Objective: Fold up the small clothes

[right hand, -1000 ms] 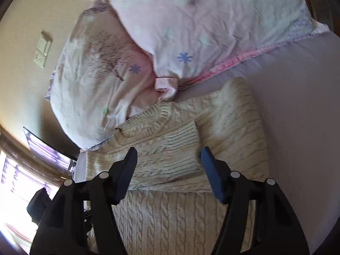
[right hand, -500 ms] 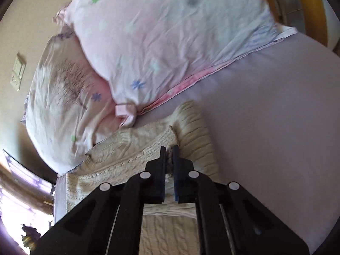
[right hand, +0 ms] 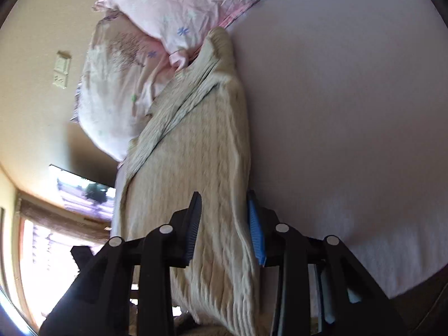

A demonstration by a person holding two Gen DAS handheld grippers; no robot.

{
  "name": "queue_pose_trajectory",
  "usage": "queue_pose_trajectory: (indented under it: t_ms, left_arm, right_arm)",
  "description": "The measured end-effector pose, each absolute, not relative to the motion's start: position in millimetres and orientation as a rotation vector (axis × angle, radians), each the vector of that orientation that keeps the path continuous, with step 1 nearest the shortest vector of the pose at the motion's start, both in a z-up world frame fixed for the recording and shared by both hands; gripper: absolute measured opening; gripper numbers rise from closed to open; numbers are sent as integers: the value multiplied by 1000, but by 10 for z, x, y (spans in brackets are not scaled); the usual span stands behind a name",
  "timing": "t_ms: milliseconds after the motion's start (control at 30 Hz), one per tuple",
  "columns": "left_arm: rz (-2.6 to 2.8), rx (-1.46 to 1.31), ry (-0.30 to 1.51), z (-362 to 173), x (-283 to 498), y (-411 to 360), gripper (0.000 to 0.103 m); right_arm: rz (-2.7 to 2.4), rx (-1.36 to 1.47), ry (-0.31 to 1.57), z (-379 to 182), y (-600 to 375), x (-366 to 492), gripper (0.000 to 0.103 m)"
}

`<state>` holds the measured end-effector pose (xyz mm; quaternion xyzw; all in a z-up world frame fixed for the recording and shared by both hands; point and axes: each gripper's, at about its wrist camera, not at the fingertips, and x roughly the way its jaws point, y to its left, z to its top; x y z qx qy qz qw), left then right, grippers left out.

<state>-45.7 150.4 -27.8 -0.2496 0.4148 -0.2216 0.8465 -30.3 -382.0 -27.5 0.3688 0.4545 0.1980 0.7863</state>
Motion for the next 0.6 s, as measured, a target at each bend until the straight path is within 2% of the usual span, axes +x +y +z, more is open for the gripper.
queue_pose_trajectory:
  t_ms: [33,133,233,267,433,600]
  left_arm:
    - [-488,-563,879,-312,-535,1519,41]
    - [-524,-643,889,-405,-748,1543,28]
    - [-519,-640,903,-422,-849,1504,16]
    - [-517,-637,904,-407,-841,1487,10]
    - [-559,-674,834,-83,-455,1501,8]
    - [-540,-775,675,437,536,1595,7]
  right_arm:
    - [461,786,980,-286,-3772,-413,26]
    - [536,788,974,-329,-3711,-649,25]
    - [555,779,982,-311,-3669,-648,9]
    - [554,774,970,-262,-3662,-606,8]
    - [574,758,778,274,-3766,-91,7]
    - [561,773,591,781,-3813,925,7]
